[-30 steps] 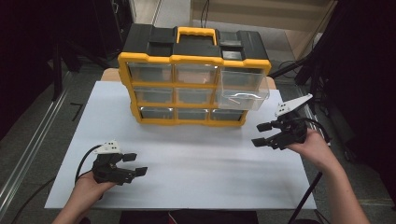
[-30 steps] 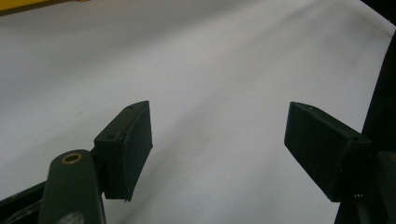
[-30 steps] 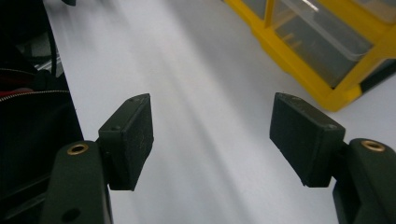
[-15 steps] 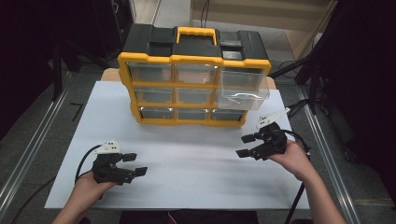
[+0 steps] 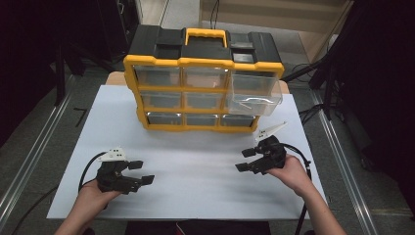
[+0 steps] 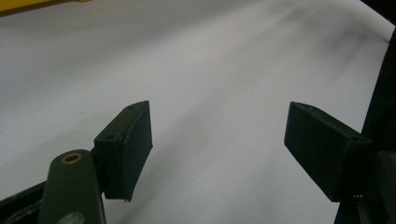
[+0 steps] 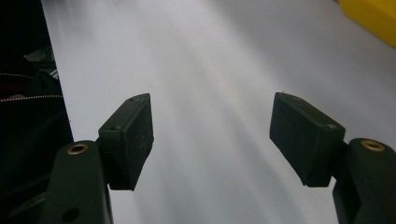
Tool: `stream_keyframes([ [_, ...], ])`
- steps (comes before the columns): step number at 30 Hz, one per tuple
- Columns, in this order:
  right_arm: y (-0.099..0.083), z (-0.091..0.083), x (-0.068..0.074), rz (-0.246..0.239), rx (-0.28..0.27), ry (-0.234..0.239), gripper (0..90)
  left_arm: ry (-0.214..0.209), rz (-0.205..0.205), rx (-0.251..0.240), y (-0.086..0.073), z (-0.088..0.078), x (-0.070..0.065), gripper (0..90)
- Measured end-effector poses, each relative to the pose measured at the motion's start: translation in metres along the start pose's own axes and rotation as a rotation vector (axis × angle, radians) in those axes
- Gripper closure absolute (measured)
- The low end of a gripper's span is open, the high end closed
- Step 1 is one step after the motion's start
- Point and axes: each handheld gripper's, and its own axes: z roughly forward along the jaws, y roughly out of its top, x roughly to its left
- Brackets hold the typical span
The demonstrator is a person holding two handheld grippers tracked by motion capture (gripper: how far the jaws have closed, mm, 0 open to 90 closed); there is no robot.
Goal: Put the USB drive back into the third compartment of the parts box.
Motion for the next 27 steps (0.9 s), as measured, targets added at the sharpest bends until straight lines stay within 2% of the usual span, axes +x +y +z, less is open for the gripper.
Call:
stream_keyframes([
  [2,-0.001,0.005,0.002,0.008,0.004,-0.004,28.7,-0.001,-0.001,0.0,0.0,0.0,0.0,24.9],
  [6,-0.004,0.011,0.007,0.037,-0.026,-0.001,28.8,-0.002,0.001,0.0,0.0,0.0,0.0,24.9],
  [12,-0.009,0.017,0.016,0.036,-0.025,-0.022,28.8,-0.001,0.002,0.0,0.0,0.0,0.0,24.9],
  [19,-0.019,0.016,0.021,0.048,-0.047,-0.014,28.3,0.002,0.005,0.002,0.0,-0.001,0.0,24.9],
  [27,-0.036,0.011,0.021,0.086,-0.051,-0.008,28.2,0.001,0.002,-0.001,-0.001,-0.002,0.0,24.9],
])
